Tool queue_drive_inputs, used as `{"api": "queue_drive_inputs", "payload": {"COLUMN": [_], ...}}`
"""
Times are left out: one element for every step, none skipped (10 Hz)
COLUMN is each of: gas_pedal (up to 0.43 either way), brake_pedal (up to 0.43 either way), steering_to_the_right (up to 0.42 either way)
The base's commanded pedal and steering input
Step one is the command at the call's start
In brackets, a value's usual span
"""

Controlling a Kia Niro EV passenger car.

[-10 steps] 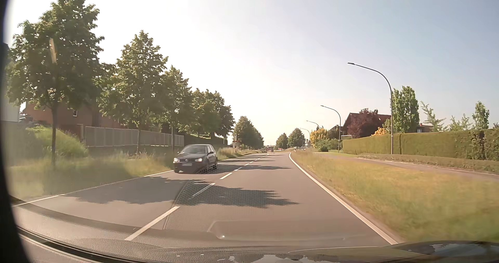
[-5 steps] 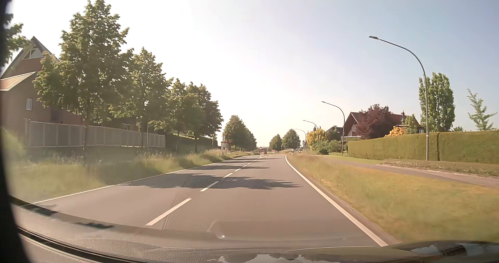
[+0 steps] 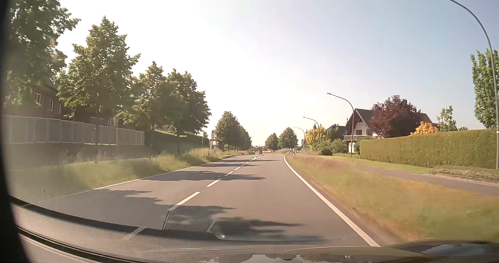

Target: Follow the waypoints while adhering to traffic rules and regulations

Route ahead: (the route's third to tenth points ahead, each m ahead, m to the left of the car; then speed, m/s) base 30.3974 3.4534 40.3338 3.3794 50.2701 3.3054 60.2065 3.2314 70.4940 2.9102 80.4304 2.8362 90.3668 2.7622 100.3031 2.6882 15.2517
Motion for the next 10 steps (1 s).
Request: {"api": "queue_drive_inputs", "payload": {"gas_pedal": [0.197,0.197,0.197,0.197,0.197,0.197,0.197,0.197,0.197,0.197], "brake_pedal": [0.0,0.0,0.0,0.0,0.0,0.0,0.0,0.0,0.0,0.0], "steering_to_the_right": [0.006,0.005,0.005,0.005,0.005,0.005,0.005,0.006,0.006,0.007]}}
